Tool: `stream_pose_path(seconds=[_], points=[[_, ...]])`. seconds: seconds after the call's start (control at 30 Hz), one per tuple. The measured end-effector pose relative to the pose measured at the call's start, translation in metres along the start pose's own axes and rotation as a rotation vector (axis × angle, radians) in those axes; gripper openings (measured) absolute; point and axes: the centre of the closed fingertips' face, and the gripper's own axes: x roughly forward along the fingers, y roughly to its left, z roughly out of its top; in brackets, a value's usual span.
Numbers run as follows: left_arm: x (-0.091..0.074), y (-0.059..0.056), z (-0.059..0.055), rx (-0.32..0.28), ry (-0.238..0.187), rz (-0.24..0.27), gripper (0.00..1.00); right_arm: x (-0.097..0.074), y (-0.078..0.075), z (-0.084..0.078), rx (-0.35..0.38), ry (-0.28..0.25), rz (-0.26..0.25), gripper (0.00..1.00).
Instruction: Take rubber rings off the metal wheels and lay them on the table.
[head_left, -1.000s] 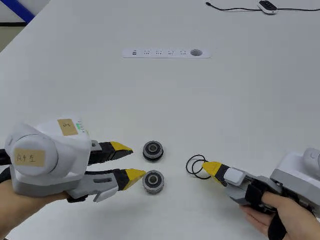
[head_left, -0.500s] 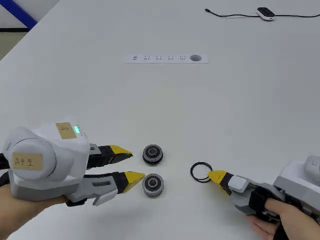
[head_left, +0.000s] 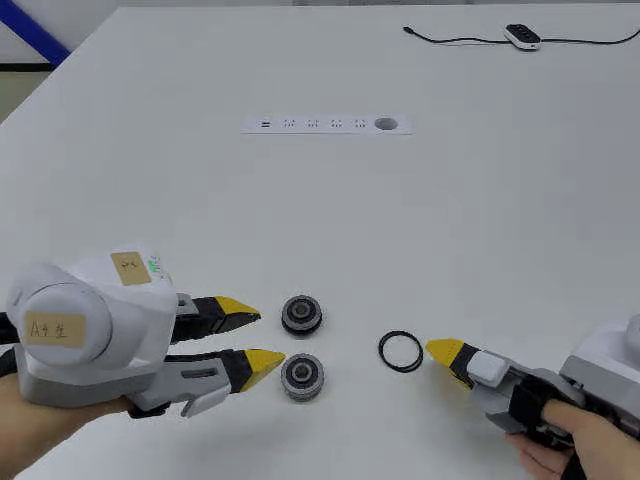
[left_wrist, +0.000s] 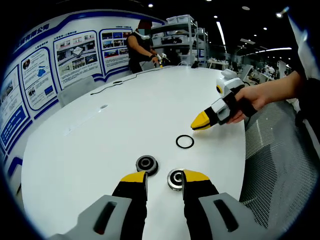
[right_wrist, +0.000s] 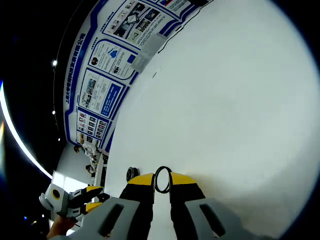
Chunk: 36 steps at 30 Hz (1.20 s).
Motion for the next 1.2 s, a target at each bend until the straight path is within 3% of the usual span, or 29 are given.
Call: stream_pose_path(seconds=[0.1, 0.3, 0.37, 0.5, 0.77, 1.2], points=[[0.002, 0.005, 0.001, 0.002, 0.001, 0.0, 0.27, 0.002, 0.015, 0.009, -0.068, -0.022, 0.051, 0.17], [0.01, 0.014, 0.002, 0.01, 0.011, -0.003, 0.27, 0.009, 0.04, 0.014, -0.092, -0.02, 0.134, 0.22], [0.014, 0.016, 0.003, 0.016, 0.016, -0.014, 0.26, 0.011, 0.057, 0.011, -0.123, -0.005, 0.215, 0.25], [0.023, 0.021, 0.002, 0.025, 0.028, -0.027, 0.25, 0.017, 0.073, 0.001, -0.158, 0.044, 0.284, 0.35], [0.042, 0.028, -0.001, 0.022, 0.049, -0.055, 0.25, 0.023, 0.083, -0.019, -0.222, 0.129, 0.331, 0.42], [0.063, 0.033, -0.007, 0.029, 0.082, -0.087, 0.23, 0.04, 0.094, -0.033, -0.249, 0.196, 0.385, 0.53]])
